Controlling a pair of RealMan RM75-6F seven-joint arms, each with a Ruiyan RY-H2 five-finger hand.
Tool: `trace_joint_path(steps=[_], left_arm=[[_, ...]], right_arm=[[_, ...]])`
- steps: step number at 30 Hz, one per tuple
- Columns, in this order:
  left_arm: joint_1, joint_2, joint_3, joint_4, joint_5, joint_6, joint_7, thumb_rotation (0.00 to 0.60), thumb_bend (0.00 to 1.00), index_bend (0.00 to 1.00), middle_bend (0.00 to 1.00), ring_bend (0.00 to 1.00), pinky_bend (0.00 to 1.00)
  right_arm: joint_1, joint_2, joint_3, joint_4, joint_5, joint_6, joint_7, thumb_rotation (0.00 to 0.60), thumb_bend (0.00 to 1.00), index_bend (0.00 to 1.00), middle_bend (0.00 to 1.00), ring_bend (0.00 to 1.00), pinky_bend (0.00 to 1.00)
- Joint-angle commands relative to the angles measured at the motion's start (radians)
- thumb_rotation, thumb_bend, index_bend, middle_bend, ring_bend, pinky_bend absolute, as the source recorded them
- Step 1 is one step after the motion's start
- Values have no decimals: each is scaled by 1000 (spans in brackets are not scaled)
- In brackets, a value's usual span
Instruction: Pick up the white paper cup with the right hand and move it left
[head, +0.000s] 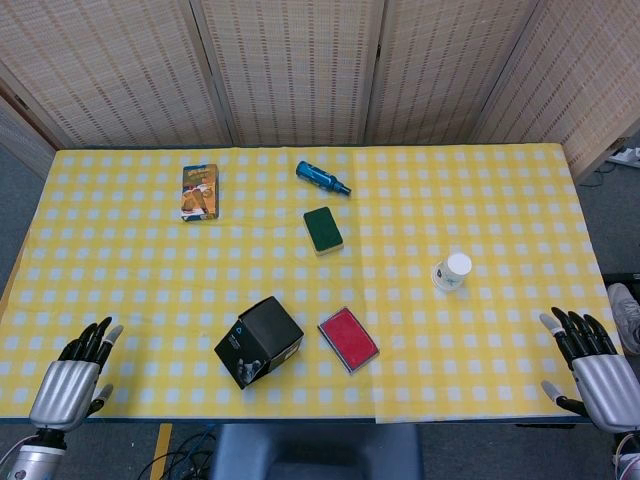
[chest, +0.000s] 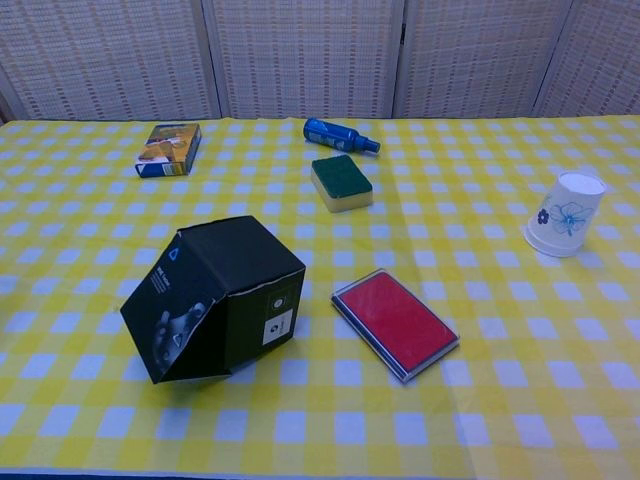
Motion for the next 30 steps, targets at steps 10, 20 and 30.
trace_joint_path(steps=[10,20,30], left_arm=[[-10,6,2,1,10,-6,-25,600,318,52,0,0,228],[-6,15,-14,7,-17,11,-12,600,317,52,0,0,228],[9,25,-32,13,-36,48,-19,600,318,53,0,0,228]], right_arm=[[21,11,12,-22,27,-36,6,600,228,0,0,0,0],[233,198,137,-206,274,-368,-64,600,228,0,0,0,0],[548,184,241,-94,661,-830,-95,600,232,0,0,0,0]])
